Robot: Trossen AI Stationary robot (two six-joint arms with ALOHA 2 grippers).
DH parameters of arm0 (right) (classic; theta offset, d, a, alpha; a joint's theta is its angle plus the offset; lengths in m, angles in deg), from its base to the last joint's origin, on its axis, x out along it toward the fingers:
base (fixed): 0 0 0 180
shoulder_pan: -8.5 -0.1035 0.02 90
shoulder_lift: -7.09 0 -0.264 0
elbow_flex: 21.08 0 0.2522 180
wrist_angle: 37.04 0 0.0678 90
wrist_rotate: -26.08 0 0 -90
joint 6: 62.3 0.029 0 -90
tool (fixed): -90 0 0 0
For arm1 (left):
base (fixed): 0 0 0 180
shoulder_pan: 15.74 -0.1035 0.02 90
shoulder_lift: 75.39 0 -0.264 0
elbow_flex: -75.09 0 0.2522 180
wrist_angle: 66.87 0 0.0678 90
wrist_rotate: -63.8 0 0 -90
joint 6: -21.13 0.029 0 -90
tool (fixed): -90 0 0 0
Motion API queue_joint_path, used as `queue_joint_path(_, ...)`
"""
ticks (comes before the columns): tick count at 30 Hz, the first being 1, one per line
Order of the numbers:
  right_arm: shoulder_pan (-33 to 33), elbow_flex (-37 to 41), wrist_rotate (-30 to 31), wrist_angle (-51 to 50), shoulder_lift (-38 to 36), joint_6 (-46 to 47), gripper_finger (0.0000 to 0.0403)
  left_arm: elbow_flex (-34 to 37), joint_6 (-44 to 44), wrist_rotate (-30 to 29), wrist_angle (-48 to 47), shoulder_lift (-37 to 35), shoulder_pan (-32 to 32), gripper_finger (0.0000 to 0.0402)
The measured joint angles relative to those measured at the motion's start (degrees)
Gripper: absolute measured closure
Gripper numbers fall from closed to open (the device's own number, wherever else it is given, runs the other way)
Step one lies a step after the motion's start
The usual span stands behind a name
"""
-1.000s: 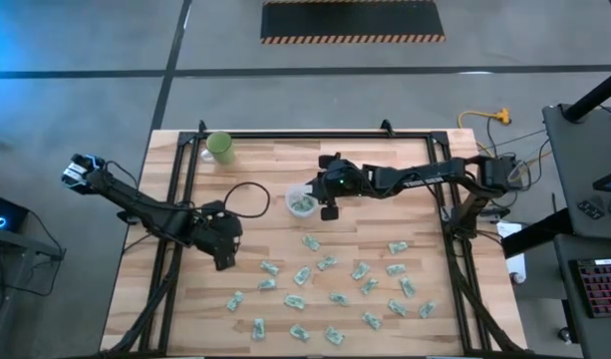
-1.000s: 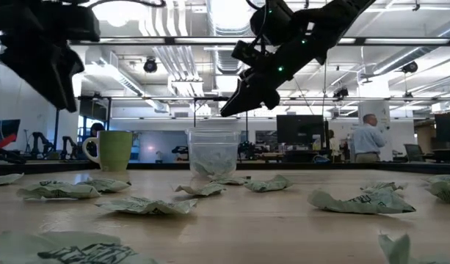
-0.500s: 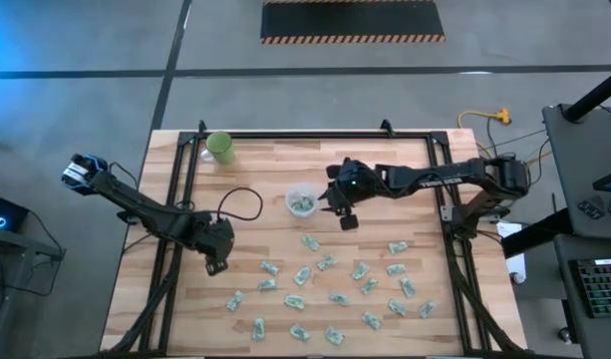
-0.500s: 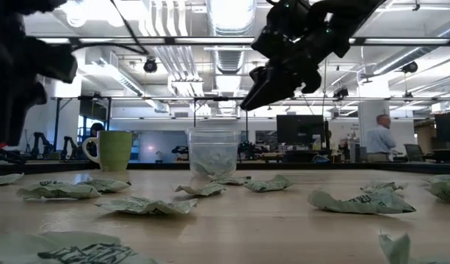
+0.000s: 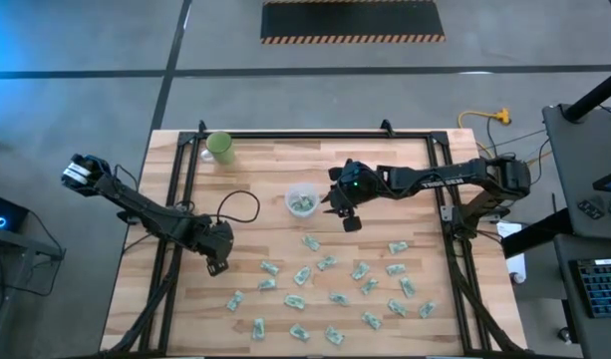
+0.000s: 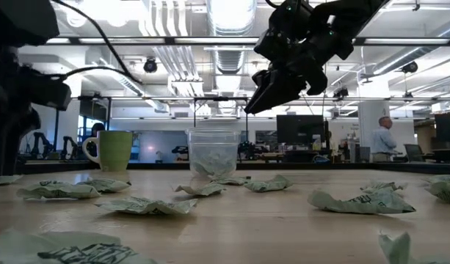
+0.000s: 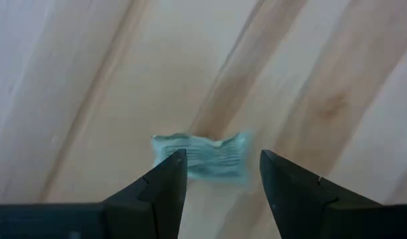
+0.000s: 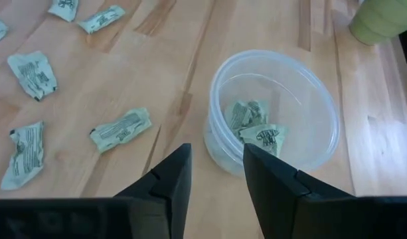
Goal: Pick and place Stevia / Truvia into bins
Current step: Put the green stevia packet into the transparent container
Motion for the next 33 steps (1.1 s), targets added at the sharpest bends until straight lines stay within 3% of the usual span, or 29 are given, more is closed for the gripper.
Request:
queue_joint_path(17,-0.81,0.00,0.06,-1.25,0.02,0.01,0.0290,1.81,0.08,-1.56,0.34,3.72,0.07,0.0236)
queue_joint_path(33,-0.81,0.00,0.11,-1.22,0.02,0.20,0.0314,1.88,1.50,-2.15,1.11,2.78,-0.02,0.0381)
